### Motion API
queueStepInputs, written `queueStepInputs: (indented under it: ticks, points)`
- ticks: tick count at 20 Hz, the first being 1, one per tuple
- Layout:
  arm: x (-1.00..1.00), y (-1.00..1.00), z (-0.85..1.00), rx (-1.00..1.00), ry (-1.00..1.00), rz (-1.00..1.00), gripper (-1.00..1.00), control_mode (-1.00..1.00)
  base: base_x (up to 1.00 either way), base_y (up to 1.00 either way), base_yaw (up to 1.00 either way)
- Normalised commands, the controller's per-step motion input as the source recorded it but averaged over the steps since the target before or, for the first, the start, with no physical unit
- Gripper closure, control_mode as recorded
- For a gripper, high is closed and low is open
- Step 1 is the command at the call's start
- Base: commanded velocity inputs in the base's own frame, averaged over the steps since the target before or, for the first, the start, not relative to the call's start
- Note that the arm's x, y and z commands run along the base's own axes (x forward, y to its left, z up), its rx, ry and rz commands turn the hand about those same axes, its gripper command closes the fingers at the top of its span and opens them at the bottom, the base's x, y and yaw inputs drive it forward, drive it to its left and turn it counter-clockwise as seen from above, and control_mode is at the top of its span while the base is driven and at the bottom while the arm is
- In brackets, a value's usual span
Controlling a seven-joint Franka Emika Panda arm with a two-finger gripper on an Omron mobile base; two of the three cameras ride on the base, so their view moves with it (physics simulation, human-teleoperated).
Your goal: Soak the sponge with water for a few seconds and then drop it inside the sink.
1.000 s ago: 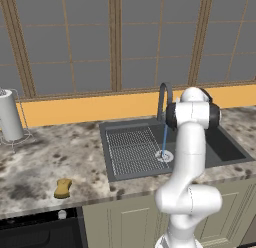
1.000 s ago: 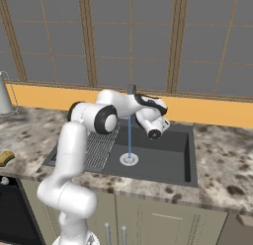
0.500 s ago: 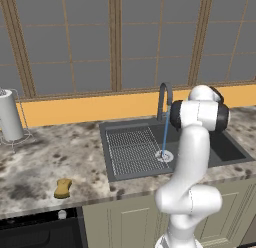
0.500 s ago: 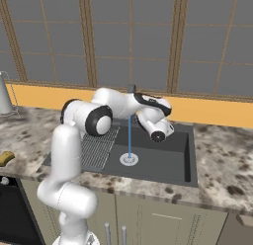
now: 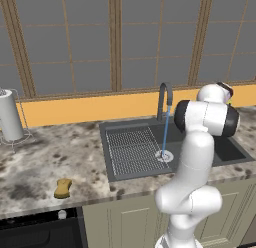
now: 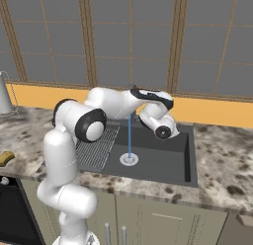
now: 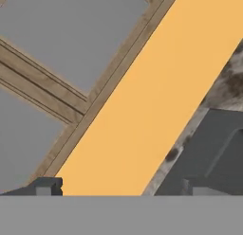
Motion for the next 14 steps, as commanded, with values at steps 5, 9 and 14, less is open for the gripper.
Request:
queueStepInputs:
  ticks: [5, 9, 14]
  points:
    - [0.00, -0.24, 0.40, 0.00, 0.28, 0.00, -1.00, -1.00, 0.00, 0.00, 0.00]
    - [-0.26, -0.09, 0.22, 0.00, 0.23, 0.00, -1.00, -1.00, 0.00, 0.00, 0.00]
    - [-0.63, -0.03, 0.42, 0.02, 0.13, 0.00, -1.00, -1.00, 0.00, 0.00, 0.00]
